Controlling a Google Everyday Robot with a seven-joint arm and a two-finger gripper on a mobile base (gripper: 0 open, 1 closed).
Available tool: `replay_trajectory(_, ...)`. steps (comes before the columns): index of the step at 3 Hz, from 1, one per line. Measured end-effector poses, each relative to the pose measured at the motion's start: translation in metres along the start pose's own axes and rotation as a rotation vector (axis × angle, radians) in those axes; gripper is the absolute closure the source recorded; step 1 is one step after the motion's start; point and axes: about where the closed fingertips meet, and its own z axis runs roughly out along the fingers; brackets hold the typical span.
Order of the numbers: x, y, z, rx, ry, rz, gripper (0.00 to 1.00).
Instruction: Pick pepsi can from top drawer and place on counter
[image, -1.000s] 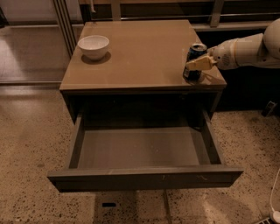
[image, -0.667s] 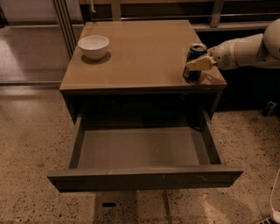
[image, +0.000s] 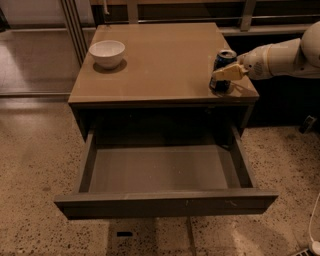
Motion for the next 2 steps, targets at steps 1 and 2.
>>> replay_trajectory(1,0.0,0.0,0.0001,0.0,0.0,0.0,0.0)
replay_trajectory(2,0.0,0.0,0.0001,0.0,0.0,0.0,0.0)
